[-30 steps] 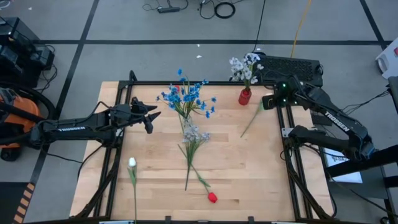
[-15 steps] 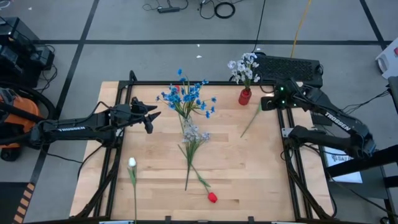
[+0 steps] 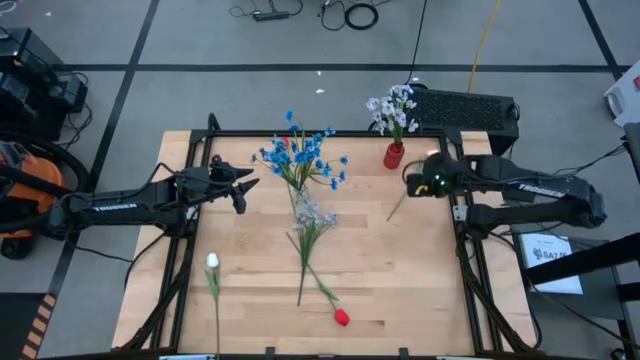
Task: Sort flowers into vase by color
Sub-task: Put the white flower into the red vase
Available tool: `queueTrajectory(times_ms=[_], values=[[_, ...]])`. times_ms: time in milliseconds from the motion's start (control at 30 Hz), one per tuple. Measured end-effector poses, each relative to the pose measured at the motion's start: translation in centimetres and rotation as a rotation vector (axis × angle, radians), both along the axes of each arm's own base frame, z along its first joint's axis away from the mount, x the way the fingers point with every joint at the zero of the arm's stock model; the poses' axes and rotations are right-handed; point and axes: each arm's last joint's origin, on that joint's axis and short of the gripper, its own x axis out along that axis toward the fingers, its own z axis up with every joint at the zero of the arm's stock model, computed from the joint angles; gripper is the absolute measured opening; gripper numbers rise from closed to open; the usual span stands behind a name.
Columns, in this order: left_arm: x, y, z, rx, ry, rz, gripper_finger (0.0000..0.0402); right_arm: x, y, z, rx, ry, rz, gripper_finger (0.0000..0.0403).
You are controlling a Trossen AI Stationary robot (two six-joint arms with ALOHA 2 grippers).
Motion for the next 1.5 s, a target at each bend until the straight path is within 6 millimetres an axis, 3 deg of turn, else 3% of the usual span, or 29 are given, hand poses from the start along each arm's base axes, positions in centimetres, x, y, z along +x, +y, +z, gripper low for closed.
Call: queueTrajectory(times_ms=[233, 400, 700, 867, 1167, 1333, 1500], values=[[0.2, -0.5, 0.3, -0.098, -0.076, -0.064, 0.0171, 1.8, 1.7, -1.0, 0.034, 0.055, 0.068, 0.0002], [1.1, -2.0, 0.1, -0.129, -0.082, -0.056, 0.0171, 2.6, 2.3, -1.6, 0.033, 0.104, 0.120, 0.0002], [5.6, -7.8, 2.1, -0.093, 0.066, 0.082, 0.0171, 2.9, 4.0, -2.2, 0.010, 0.175, 0.288, 0.0001], [7.7, -10.5, 2.8, -0.238, 0.218, 0.191, 0.0171, 2.8, 5.7, -2.2, -0.003, 0.176, 0.385, 0.0001], [5.6, -13.8, 1.9, -0.887, 0.618, 0.552, 0.0171, 2.6, 7.5, -2.1, -0.049, 0.168, 0.464, 0.0000], [4.7, -16.2, 1.1, -1.000, 0.725, 0.631, 0.0171, 2.5, 8.0, -2.1, -0.062, 0.156, 0.468, 0.0000], [3.9, -18.2, 0.4, -1.050, 0.686, 0.731, 0.0171, 2.7, 8.5, -2.0, -0.094, 0.120, 0.484, 0.0000]])
